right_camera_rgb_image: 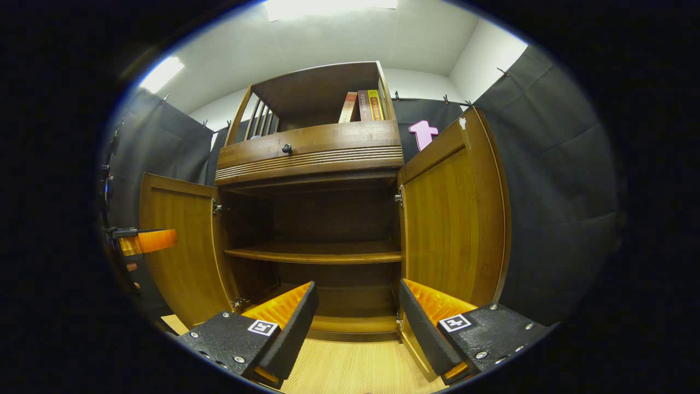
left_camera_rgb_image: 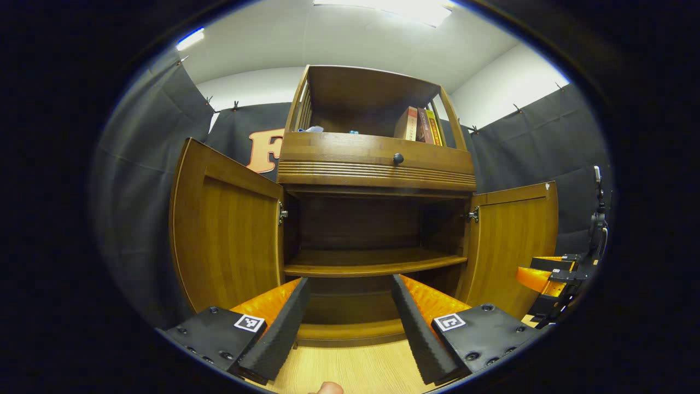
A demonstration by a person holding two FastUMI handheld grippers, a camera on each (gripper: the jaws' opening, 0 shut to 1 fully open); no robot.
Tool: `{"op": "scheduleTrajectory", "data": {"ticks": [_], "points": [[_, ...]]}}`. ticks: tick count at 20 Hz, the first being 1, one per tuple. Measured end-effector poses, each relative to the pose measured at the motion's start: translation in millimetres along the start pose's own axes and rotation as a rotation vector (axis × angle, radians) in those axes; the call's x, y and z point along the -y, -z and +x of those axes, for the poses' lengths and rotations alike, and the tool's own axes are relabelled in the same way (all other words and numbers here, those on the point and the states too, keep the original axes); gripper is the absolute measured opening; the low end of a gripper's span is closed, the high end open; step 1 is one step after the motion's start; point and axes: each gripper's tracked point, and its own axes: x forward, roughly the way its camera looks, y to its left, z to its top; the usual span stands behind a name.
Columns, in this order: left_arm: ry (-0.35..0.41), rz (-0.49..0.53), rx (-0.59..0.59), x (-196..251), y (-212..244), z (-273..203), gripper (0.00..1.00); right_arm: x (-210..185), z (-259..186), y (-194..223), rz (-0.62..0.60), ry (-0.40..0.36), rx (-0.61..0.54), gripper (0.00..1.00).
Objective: Open the right door of the double-door shoe cabinet with the right hand, and open the left door with the left hand.
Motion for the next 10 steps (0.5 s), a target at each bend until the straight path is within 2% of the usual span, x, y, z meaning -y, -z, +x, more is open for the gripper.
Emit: {"op": "scheduleTrajectory", "data": {"ticks": [10], "points": [[-0.011,-0.016,-0.008,-4.9,3.2,1.4,0.95,-1.6,-0.2,0.3,-0.001,-0.001,-0.001,0.92]]}}
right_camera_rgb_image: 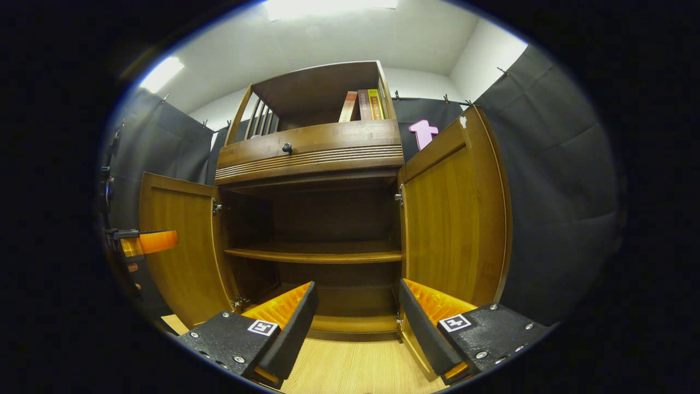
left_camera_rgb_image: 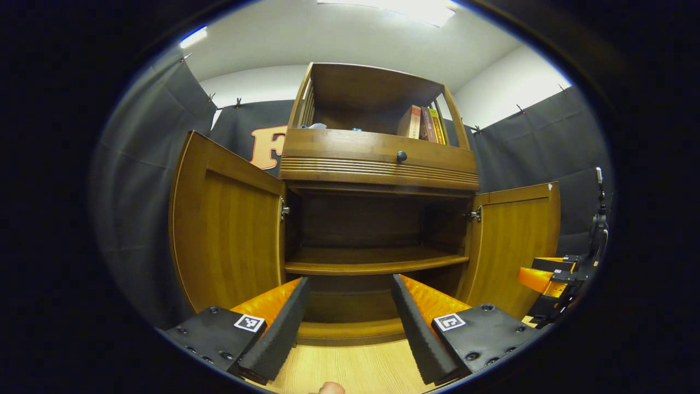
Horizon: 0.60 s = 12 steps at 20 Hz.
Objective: Open the right door of the double-door shoe cabinet with the right hand, and open the left door with the left hand.
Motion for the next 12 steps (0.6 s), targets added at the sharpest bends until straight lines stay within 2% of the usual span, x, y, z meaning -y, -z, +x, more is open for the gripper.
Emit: {"op": "scheduleTrajectory", "data": {"ticks": [12], "points": [[-0.014,-0.009,-0.001,-7.3,1.7,-2.1,0.95,-5.4,0.8,2.6,-0.001,-0.008,-0.004,0.92]]}}
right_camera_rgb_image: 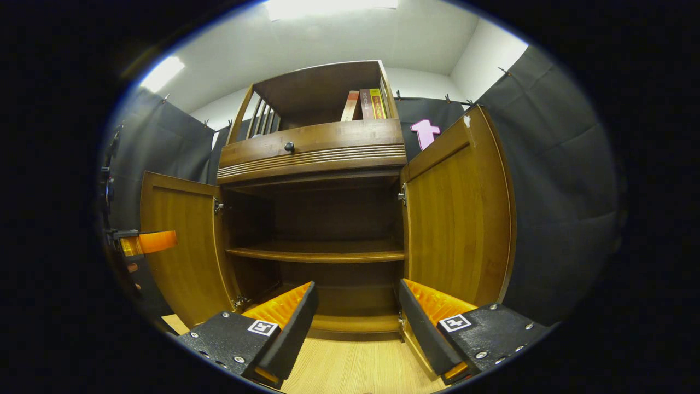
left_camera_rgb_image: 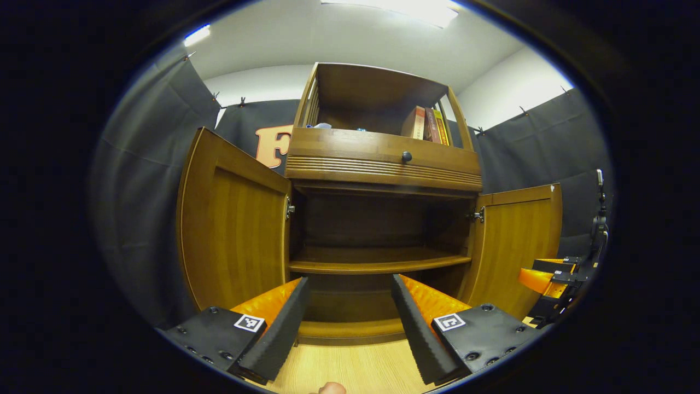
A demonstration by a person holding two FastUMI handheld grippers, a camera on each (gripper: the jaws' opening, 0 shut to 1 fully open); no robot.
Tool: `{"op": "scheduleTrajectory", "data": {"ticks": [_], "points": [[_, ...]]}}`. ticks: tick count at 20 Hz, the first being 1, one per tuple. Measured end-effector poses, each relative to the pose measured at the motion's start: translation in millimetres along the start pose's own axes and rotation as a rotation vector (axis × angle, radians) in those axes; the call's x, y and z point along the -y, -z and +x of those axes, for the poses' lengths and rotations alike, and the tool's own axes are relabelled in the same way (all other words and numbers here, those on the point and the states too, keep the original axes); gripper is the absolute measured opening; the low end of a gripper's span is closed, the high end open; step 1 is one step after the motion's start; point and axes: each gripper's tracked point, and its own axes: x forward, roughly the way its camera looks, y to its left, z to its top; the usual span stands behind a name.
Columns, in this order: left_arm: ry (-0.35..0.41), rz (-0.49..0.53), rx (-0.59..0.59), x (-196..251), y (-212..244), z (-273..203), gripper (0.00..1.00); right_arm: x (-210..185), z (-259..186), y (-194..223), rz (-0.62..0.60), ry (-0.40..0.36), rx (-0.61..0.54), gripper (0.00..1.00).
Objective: Open the right door of the double-door shoe cabinet with the right hand, and open the left door with the left hand.
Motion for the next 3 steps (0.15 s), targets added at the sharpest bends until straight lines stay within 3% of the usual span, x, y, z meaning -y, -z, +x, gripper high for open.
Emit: {"op": "scheduleTrajectory", "data": {"ticks": [3], "points": [[-0.006,-0.003,-0.002,-3.1,1.2,0.5,0.95,-0.4,0.4,-0.5,0.000,0.000,0.002,0.92]]}}
